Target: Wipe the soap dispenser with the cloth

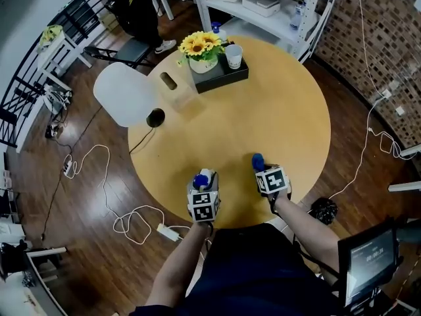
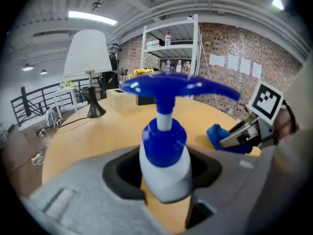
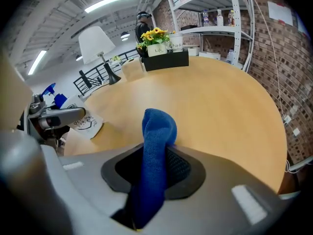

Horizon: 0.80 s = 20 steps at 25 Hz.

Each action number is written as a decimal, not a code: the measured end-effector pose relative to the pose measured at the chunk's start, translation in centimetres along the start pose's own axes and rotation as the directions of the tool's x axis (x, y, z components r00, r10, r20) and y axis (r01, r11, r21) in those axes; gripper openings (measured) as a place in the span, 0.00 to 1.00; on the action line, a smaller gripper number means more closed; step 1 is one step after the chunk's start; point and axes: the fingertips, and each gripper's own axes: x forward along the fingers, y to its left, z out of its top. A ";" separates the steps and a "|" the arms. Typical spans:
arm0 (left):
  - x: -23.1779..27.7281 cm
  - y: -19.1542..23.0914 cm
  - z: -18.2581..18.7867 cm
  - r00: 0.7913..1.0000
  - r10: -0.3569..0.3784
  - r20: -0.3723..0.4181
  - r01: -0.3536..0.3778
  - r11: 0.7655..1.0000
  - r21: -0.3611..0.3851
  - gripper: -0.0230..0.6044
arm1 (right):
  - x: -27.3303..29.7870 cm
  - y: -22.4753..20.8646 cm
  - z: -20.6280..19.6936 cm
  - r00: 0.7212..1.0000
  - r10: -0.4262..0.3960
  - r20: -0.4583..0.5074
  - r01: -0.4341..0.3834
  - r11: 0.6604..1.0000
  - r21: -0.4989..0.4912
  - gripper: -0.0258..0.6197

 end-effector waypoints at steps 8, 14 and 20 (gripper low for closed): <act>0.0 -0.7 -0.4 0.999 -0.044 0.011 0.044 0.998 0.045 0.43 | 0.7 0.6 -1.3 0.999 0.040 0.001 -0.040 0.999 0.027 0.36; -2.7 -0.2 -1.3 1.000 0.013 0.002 -0.013 0.999 0.043 0.52 | -2.5 1.5 -0.9 0.991 0.091 0.101 -0.096 0.994 0.044 0.45; -11.7 0.6 -3.7 0.992 0.122 0.038 -0.118 0.989 -0.095 0.52 | -9.3 0.6 -2.4 0.929 0.137 0.345 -0.198 0.969 0.149 0.29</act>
